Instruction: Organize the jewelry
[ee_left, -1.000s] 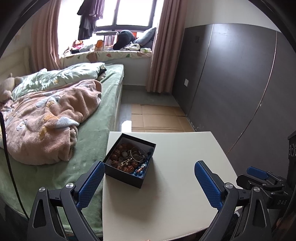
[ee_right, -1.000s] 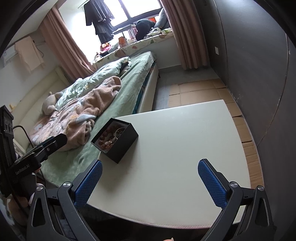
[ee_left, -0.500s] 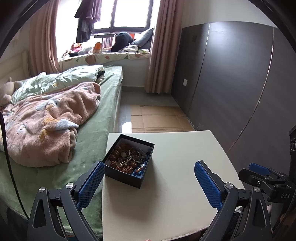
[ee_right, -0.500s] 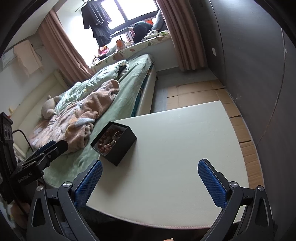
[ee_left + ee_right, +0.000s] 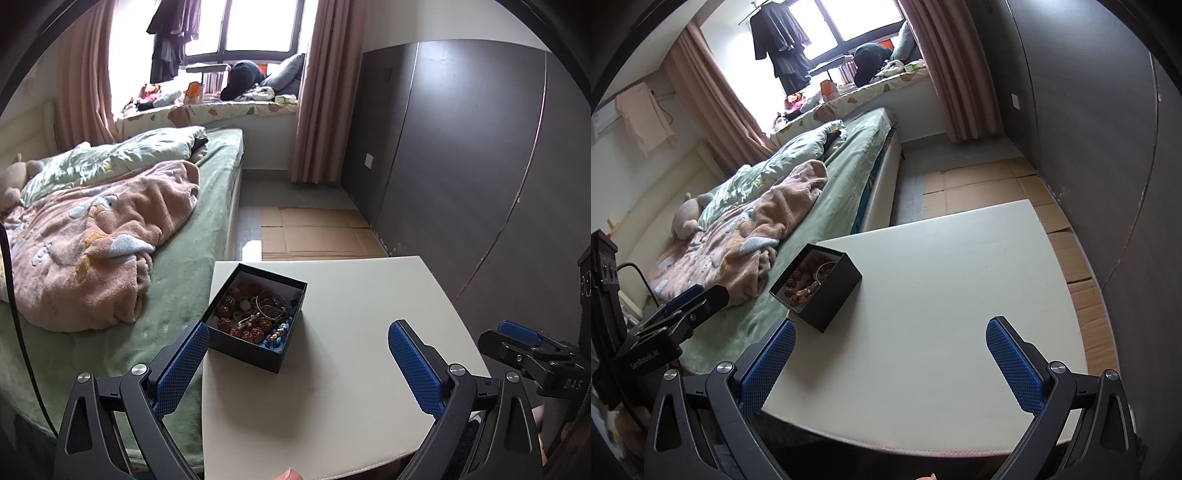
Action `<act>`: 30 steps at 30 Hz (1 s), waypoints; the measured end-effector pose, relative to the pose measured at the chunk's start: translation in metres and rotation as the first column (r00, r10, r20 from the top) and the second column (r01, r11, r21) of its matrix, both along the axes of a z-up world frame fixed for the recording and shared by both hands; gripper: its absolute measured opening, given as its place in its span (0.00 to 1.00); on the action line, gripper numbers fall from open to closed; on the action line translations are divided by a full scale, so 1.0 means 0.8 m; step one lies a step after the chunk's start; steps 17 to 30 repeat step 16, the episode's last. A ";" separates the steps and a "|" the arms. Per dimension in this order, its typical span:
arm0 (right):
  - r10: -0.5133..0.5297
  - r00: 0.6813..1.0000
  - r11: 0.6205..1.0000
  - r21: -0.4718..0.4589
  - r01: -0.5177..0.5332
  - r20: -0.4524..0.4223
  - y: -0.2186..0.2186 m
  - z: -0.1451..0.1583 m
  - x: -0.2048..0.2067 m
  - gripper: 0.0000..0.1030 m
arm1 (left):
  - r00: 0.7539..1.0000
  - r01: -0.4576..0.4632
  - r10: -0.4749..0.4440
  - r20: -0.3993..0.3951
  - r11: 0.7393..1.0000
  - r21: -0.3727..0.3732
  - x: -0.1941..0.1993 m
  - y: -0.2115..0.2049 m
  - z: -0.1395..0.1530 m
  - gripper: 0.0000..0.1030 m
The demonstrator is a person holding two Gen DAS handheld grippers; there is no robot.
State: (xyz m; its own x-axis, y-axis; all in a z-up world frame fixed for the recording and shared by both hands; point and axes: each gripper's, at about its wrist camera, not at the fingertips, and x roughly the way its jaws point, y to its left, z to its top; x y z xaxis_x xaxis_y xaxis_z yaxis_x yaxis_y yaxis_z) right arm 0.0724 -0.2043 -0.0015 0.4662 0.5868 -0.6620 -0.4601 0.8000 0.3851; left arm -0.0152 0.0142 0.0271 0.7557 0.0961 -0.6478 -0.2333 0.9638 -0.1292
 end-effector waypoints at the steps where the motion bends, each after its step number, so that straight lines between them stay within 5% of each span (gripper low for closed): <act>1: -0.001 1.000 1.000 0.000 0.001 -0.001 0.000 0.000 0.000 1.00 | 1.000 0.001 -0.001 0.001 1.000 0.000 0.000 0.000 0.000 0.95; 30: -0.018 1.000 1.000 0.002 0.018 -0.012 0.004 -0.004 0.008 1.00 | 1.000 0.016 -0.016 0.007 1.000 0.010 0.003 -0.002 -0.004 0.95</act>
